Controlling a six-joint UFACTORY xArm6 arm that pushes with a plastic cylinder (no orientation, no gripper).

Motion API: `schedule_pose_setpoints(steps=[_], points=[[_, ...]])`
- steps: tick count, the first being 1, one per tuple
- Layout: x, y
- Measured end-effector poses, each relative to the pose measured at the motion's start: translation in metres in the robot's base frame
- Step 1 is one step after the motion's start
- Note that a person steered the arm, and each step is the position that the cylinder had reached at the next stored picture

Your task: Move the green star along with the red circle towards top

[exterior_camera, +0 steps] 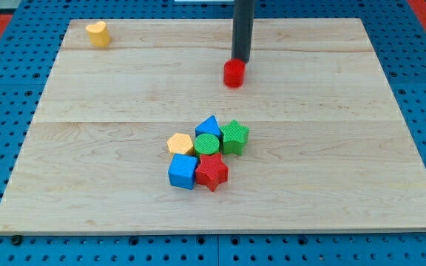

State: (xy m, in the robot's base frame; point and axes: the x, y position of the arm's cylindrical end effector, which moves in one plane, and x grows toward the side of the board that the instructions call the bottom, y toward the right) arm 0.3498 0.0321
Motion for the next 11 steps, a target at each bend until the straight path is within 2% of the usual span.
schedule_pose_setpoints(steps=[1, 2, 3, 4, 6, 7, 8, 11], points=[[0.036, -0.008], [0.075, 0.069], [0.164, 0.097], [0.171, 0.028], [0.157, -0.012], [0.14, -0.008], [0.114, -0.007], [-0.005, 0.009]])
